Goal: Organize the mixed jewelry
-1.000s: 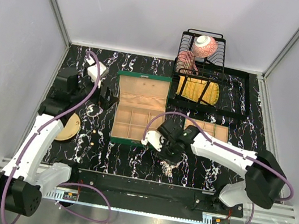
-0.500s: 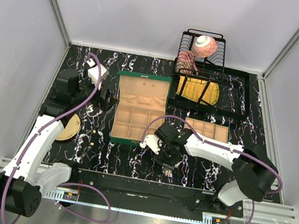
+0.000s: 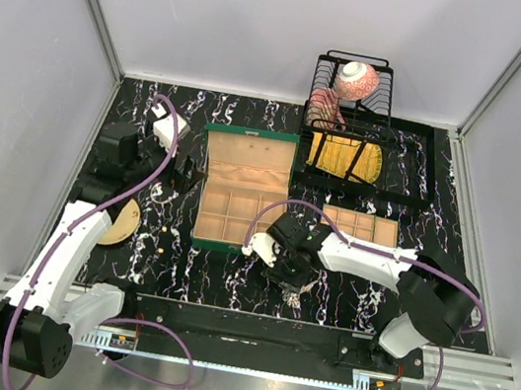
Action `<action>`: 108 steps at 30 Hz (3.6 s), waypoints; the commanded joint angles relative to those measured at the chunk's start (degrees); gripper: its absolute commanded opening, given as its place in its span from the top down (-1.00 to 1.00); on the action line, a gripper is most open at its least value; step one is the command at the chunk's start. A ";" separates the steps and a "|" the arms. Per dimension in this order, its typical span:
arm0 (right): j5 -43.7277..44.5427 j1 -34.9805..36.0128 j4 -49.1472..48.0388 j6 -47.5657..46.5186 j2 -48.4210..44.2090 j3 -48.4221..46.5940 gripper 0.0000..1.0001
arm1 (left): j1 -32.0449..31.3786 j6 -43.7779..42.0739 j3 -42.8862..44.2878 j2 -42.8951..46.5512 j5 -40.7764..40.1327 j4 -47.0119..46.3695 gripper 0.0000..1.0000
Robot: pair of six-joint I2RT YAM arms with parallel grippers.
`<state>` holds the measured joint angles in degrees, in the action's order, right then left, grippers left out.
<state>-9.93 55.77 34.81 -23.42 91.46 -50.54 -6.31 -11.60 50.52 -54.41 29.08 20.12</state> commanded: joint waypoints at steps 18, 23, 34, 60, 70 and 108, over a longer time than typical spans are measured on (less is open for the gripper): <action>4.84 1.27 -2.99 2.77 6.27 -0.43 0.81 | -0.20 -1.15 -1.21 2.47 -2.36 -3.33 -0.98; 4.31 1.36 -1.50 2.50 4.87 -1.39 1.00 | -0.20 -1.24 -1.74 2.56 -2.36 -3.68 -0.98; -2.01 1.27 10.09 0.48 -4.17 -11.32 1.00 | -0.20 0.43 -1.66 1.94 -0.34 -6.32 -0.98; -2.11 1.01 27.15 -5.23 -3.31 -47.97 1.00 | -7.83 6.41 1.95 -3.68 21.10 -11.68 -0.98; -0.43 -0.84 26.36 -4.00 0.74 -56.94 1.00 | -14.43 3.16 -1.21 -3.95 21.19 -14.93 -0.98; -1.84 -2.16 26.63 -2.86 3.90 -59.67 1.00 | -18.04 10.54 -7.10 -8.96 24.71 -35.68 -0.63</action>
<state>-11.55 54.04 62.02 -26.68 95.35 -108.22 -23.86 -2.11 43.46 -63.16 51.05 -10.11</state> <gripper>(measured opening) 0.131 0.833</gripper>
